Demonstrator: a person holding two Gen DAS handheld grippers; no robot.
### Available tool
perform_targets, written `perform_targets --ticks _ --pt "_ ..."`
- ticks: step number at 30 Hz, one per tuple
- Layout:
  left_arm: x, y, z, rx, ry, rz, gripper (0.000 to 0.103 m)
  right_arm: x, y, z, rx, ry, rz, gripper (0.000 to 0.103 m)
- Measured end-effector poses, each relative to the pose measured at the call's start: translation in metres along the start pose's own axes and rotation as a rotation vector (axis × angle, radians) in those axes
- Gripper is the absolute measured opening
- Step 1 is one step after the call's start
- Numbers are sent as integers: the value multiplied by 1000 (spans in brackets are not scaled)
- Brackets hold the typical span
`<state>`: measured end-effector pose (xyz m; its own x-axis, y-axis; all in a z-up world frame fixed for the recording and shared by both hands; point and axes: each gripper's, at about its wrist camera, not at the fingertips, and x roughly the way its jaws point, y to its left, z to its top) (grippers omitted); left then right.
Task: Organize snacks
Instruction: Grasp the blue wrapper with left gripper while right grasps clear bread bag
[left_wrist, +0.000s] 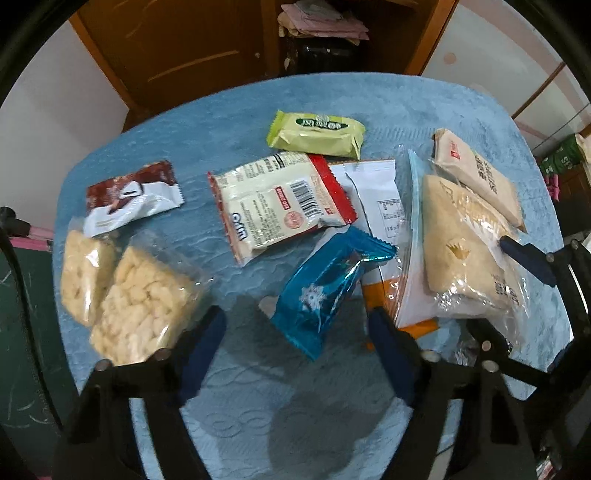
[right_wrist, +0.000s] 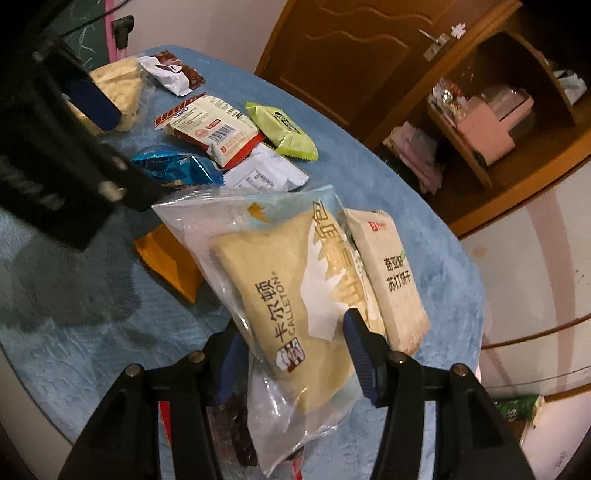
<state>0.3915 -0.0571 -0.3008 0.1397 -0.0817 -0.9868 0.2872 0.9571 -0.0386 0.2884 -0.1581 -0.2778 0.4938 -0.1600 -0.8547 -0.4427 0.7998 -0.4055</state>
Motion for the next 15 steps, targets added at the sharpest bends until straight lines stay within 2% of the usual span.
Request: perform_targets --ticks 3,4,8,12,15 --pt "11 4 6 -35 31 -44 49 -4 -4 -3 21 -23 20 48" --pt "13 5 6 -45 35 -49 46 -5 -5 -4 24 -29 26 44" --pt "15 9 8 -75 12 -79 40 -12 -8 -4 28 -60 31 34" --pt "10 8 6 -70 -19 -89 29 -18 -17 -4 73 -73 67 30" --pt "-1 7 3 -60 -52 -98 27 -25 -29 -4 123 -74 101 27"
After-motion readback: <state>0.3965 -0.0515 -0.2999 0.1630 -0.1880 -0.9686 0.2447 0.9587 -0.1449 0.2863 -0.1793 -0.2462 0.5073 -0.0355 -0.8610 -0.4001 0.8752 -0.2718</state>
